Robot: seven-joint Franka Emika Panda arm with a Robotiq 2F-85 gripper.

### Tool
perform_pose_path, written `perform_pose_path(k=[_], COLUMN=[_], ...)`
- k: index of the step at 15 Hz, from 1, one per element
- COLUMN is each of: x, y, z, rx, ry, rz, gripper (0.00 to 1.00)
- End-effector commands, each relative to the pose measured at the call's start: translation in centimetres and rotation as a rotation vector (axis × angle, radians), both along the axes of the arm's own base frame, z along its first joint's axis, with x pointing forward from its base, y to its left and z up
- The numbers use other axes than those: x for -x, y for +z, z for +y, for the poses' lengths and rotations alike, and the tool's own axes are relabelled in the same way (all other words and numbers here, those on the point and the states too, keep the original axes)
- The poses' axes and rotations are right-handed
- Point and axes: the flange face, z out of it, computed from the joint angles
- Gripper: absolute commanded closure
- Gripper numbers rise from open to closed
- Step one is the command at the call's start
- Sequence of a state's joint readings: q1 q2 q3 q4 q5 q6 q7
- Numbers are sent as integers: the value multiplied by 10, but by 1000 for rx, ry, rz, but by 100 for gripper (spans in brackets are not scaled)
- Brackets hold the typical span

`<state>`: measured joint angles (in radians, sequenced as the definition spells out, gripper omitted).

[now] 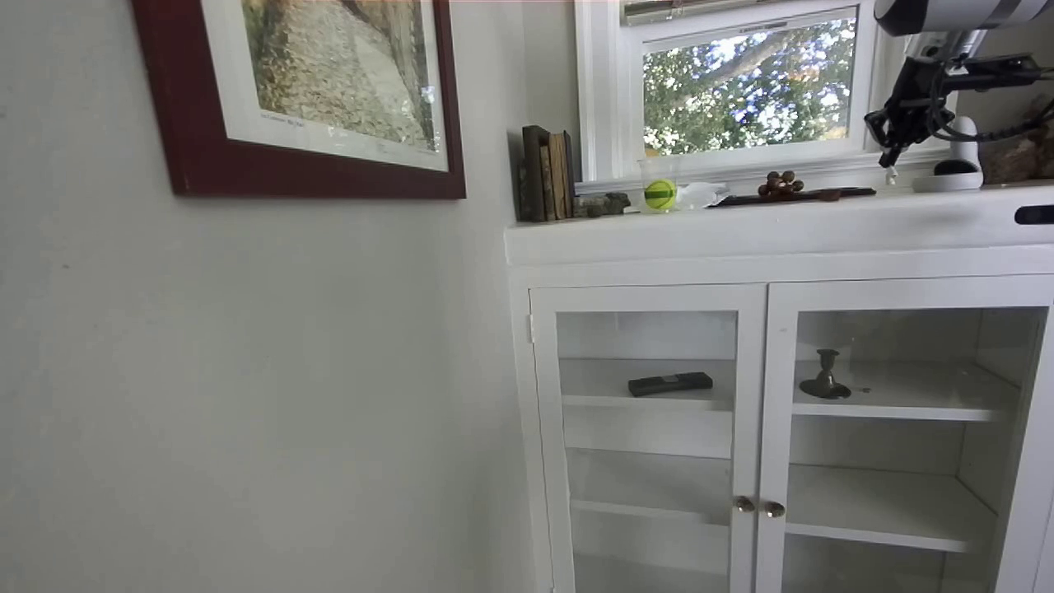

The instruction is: Open the curtain

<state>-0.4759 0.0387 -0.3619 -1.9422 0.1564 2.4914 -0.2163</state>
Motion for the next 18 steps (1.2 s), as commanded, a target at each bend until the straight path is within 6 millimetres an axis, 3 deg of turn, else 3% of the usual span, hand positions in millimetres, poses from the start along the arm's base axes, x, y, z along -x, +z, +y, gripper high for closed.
perform_pose_path(k=[1,7,18], x=[20,32,49], y=[-24,-35,-37], z=[15,23,31], rx=[-37,-69,-68], ry=[28,21,63], rz=[58,66,73], gripper=[100,100,100])
